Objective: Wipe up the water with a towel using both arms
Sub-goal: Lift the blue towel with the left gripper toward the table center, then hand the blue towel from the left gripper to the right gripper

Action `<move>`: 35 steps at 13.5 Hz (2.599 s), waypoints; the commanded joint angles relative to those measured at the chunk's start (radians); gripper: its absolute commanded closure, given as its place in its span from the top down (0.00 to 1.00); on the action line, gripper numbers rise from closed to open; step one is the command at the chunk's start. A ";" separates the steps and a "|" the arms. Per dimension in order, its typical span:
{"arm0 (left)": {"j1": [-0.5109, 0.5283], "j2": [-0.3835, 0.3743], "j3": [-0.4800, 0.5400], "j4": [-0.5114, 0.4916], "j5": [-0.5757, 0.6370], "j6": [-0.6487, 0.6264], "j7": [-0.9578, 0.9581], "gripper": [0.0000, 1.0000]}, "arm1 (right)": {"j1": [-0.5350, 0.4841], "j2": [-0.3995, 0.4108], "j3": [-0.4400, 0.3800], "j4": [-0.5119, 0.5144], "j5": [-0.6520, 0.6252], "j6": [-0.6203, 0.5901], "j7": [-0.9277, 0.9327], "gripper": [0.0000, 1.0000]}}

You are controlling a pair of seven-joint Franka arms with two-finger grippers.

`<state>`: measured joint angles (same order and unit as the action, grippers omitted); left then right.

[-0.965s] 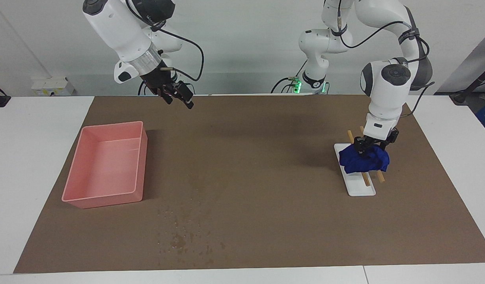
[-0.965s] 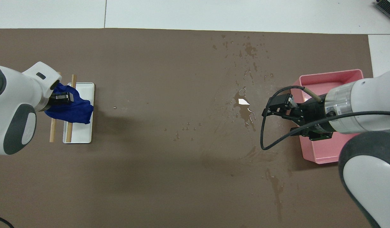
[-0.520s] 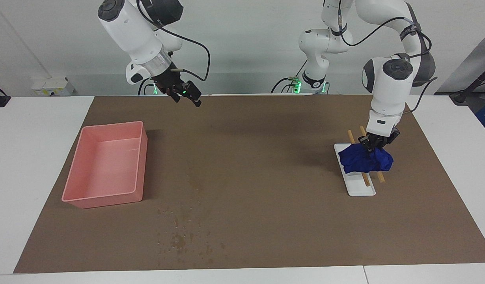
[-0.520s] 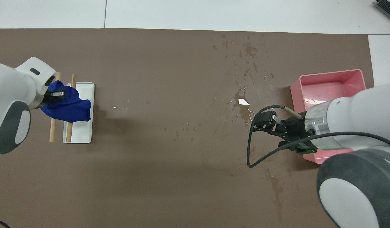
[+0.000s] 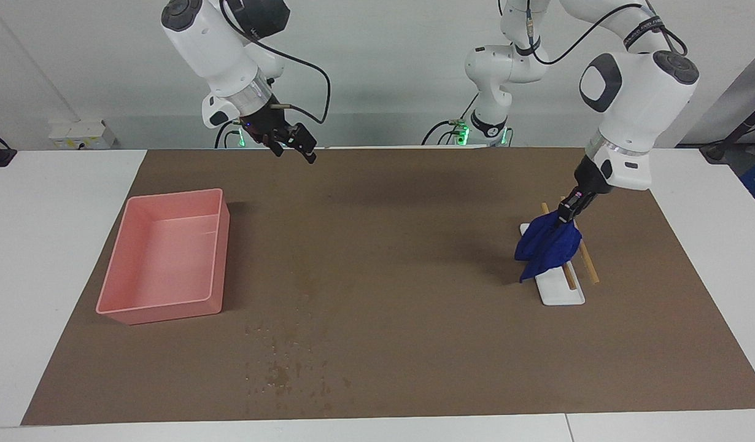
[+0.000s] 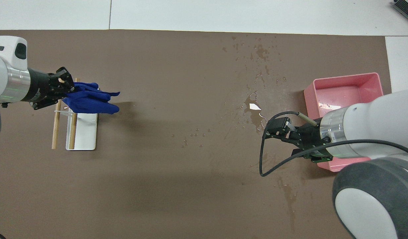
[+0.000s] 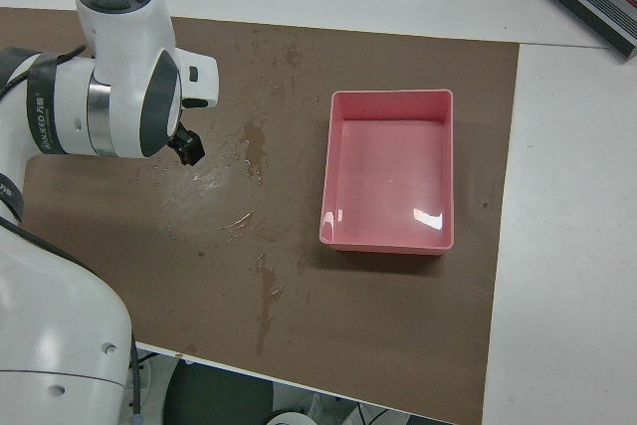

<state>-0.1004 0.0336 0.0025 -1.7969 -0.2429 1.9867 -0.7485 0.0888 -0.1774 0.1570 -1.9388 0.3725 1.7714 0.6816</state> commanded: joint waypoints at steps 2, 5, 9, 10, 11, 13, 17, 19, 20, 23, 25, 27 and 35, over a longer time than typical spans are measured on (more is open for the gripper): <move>-0.012 -0.049 -0.051 0.008 -0.232 -0.022 -0.363 0.00 | -0.012 -0.022 -0.002 -0.019 0.005 0.011 -0.043 1.00; -0.013 -0.063 -0.152 0.008 -0.300 -0.014 -0.682 0.00 | -0.014 -0.024 -0.002 -0.022 0.002 0.017 -0.043 1.00; -0.122 -0.070 -0.205 0.001 -0.342 0.015 -0.847 0.00 | 0.026 -0.011 0.001 -0.026 0.110 0.153 0.269 1.00; -0.169 -0.070 -0.205 0.001 -0.342 0.044 -0.886 0.00 | 0.032 -0.008 0.001 -0.031 0.168 0.189 0.341 1.00; -0.217 -0.070 -0.205 0.001 -0.342 0.079 -0.931 0.00 | 0.035 -0.002 0.001 -0.032 0.199 0.229 0.408 1.00; -0.293 -0.070 -0.205 -0.001 -0.342 0.145 -1.003 0.00 | 0.086 0.015 0.001 -0.034 0.270 0.324 0.537 1.00; -0.380 -0.089 -0.207 -0.001 -0.342 0.227 -1.087 0.00 | 0.164 0.053 0.001 -0.037 0.296 0.418 0.664 1.00; -0.383 -0.100 -0.208 -0.001 -0.342 0.259 -1.108 0.00 | 0.167 0.053 0.001 -0.051 0.296 0.418 0.664 1.00; -0.383 -0.103 -0.211 -0.001 -0.342 0.264 -1.118 0.00 | 0.167 0.053 0.001 -0.052 0.296 0.416 0.664 1.00; -0.407 -0.106 -0.216 -0.007 -0.342 0.329 -1.153 0.00 | 0.167 0.062 0.001 -0.077 0.322 0.416 0.664 1.00; -0.418 -0.104 -0.216 -0.021 -0.342 0.388 -1.174 0.00 | 0.169 0.062 0.001 -0.080 0.336 0.418 0.664 1.00; -0.418 -0.109 -0.214 -0.035 -0.340 0.385 -1.171 0.00 | 0.169 0.059 0.001 -0.091 0.336 0.419 0.644 0.95; -0.404 -0.110 -0.213 -0.035 -0.337 0.383 -1.154 0.00 | 0.167 0.056 0.001 -0.089 0.336 0.378 0.523 0.00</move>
<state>-0.4965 -0.0574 -0.2202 -1.8247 -0.5640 2.3283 -1.9014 0.2541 -0.1120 0.1471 -2.0101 0.6818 2.1681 1.2423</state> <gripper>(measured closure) 0.877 0.727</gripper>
